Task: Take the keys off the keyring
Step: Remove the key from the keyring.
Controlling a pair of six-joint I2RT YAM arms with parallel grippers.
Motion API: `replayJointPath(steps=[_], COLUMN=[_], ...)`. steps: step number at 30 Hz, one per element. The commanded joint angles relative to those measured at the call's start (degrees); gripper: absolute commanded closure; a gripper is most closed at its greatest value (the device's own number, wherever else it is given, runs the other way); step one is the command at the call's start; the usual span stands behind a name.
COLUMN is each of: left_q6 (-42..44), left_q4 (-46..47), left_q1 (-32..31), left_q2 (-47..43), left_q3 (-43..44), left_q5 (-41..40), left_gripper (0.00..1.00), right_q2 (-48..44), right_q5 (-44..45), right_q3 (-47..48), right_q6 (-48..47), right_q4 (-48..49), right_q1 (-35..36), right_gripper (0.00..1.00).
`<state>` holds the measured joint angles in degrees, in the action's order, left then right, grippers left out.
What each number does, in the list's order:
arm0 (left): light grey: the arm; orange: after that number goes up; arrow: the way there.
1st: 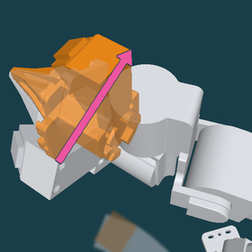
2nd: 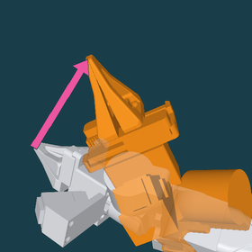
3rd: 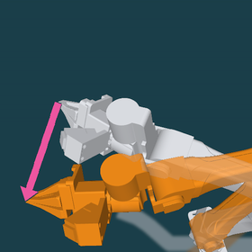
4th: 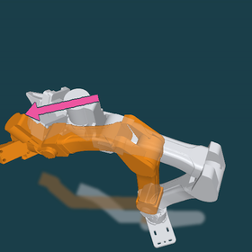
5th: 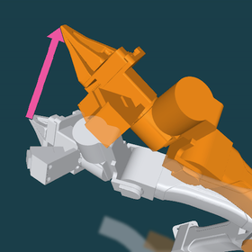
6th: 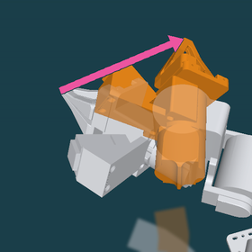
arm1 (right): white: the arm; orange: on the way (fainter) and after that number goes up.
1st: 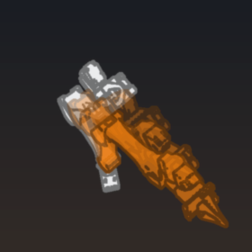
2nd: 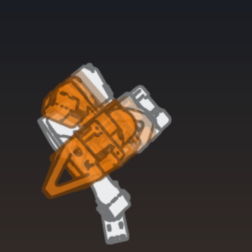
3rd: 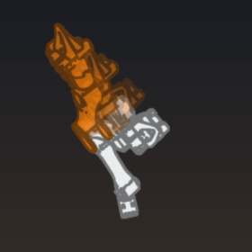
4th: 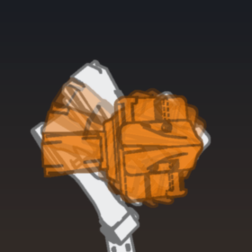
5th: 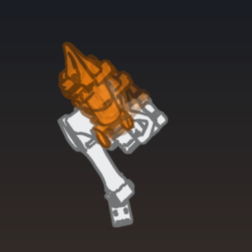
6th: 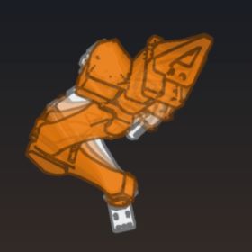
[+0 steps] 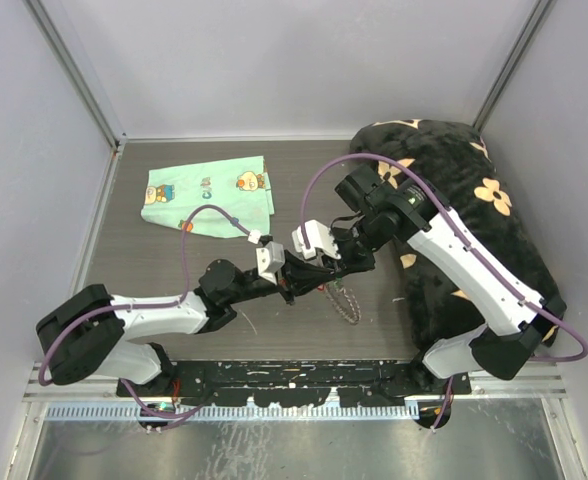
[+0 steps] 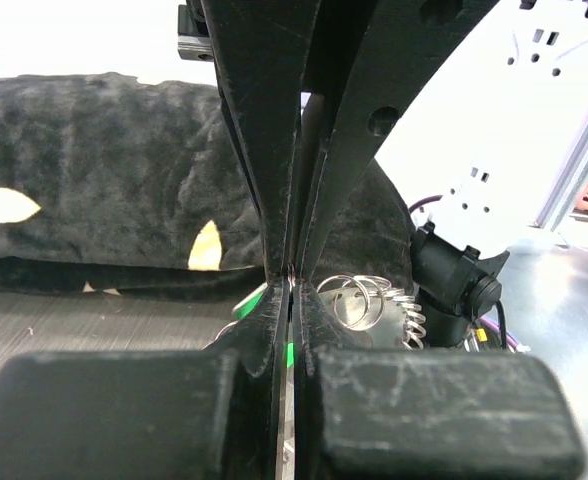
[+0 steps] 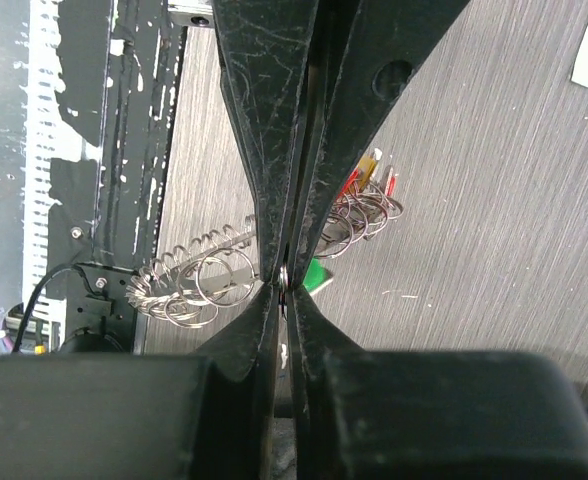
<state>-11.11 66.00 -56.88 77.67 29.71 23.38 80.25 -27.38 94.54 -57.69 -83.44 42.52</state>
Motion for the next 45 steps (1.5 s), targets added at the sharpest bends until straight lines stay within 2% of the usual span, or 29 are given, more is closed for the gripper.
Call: replayJointPath(steps=[1,6,14,20,28,31,37,45], left_q6=[-0.12,-1.75,-5.86,-9.52,-14.80,-16.38,-18.23,-21.05], left_q4=[3.39,4.07,8.55,9.27,6.46,5.44,5.06,5.98], left_q1=[-0.13,-0.10,-0.05,-0.05,0.01,-0.09,-0.03,-0.02], left_q2=[-2.75,-4.43,-7.72,-10.44,-14.81,-15.65,-15.77,-13.67], left_q3=[0.72,0.23,-1.12,-1.84,-1.85,-1.60,-1.49,-0.27], left_q5=[-1.31,-1.57,-0.89,0.39,0.85,1.00,0.64,2.02], left_gripper=[1.00,1.00,1.00,1.00,1.00,1.00,1.00,1.00], right_q2=[-3.63,-5.30,-10.50,-14.50,-15.52,-15.55,-16.17,-15.79], right_q5=[-5.69,-10.90,-25.78,-35.24,-46.95,-49.07,-50.30,-49.58], right_q3=[0.23,-1.38,-5.62,-11.20,-12.05,-12.57,-13.13,-14.37], right_q6=[0.47,-0.17,-2.90,-3.58,-14.37,-18.80,-19.74,-19.92], right_q4=[3.04,3.96,7.91,14.21,11.61,9.21,9.20,10.40], right_q1=[-1.26,-5.95,-15.83,-17.99,-18.00,-18.00,-18.00,-17.32], right_gripper=[0.85,0.73,0.50,0.42,0.42,0.46,0.57,0.60])
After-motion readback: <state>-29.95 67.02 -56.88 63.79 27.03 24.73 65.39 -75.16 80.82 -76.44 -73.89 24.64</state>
